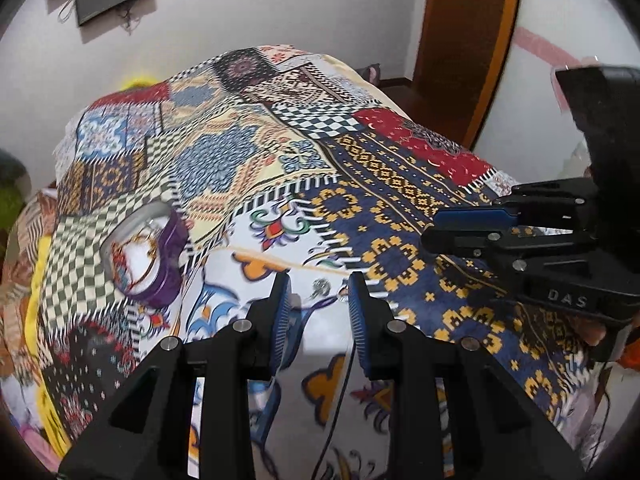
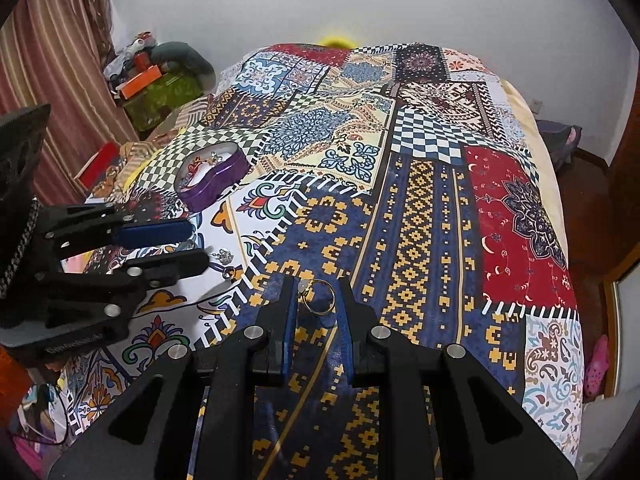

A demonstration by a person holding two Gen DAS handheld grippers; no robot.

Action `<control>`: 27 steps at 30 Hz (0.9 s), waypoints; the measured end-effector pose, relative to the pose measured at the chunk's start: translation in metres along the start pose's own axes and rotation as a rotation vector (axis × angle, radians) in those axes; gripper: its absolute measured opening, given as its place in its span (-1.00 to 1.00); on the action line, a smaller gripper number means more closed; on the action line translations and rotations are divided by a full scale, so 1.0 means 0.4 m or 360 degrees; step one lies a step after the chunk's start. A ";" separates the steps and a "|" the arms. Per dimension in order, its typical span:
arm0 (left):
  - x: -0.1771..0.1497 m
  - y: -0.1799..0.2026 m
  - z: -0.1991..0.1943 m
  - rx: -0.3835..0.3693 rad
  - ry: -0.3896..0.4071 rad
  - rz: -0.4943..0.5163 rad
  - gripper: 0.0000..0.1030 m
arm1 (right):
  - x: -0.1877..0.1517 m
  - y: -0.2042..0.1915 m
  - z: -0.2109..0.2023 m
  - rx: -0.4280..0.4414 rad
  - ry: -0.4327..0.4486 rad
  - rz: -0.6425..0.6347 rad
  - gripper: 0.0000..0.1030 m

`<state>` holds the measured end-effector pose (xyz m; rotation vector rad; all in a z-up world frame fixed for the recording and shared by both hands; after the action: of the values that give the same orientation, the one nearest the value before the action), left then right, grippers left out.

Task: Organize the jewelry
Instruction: 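Lift the gold ring with the right tool while the left tool grasps a silver pendant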

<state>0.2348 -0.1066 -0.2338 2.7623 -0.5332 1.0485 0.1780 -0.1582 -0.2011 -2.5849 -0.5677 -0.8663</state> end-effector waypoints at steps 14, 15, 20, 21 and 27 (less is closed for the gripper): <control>-0.005 -0.028 0.044 -0.0081 -0.0056 -0.0149 -0.84 | -0.002 0.001 -0.008 0.0029 0.0010 0.0026 -0.67; 0.000 -0.028 0.032 -0.0085 -0.0036 -0.0155 -0.84 | 0.002 -0.001 -0.012 0.0030 0.0016 0.0027 -0.67; 0.033 -0.046 -0.051 -0.0077 0.0081 -0.0192 -0.84 | 0.030 -0.014 -0.032 0.0028 0.0051 0.0016 -0.67; 0.038 -0.051 -0.067 -0.0078 0.0100 -0.0197 -0.84 | 0.036 -0.019 -0.038 0.0026 0.0059 0.0012 -0.67; 0.068 -0.088 -0.167 -0.0073 0.0213 -0.0223 -0.84 | 0.071 -0.057 -0.063 0.0020 0.0108 -0.0018 -0.67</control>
<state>0.2257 -0.0646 -0.1661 2.6229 -0.3358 1.1615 0.1755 -0.1427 -0.1597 -2.5328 -0.5675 -0.9470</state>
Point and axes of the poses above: each gripper's, at about its wrist camera, not at the fingertips, and z roughly the way its jaws point, y to its right, x to its top, the point moved 8 cm from there along z, roughly the way its jaws point, and after that the axes turned 4 degrees about y, right-handed, at the moved point
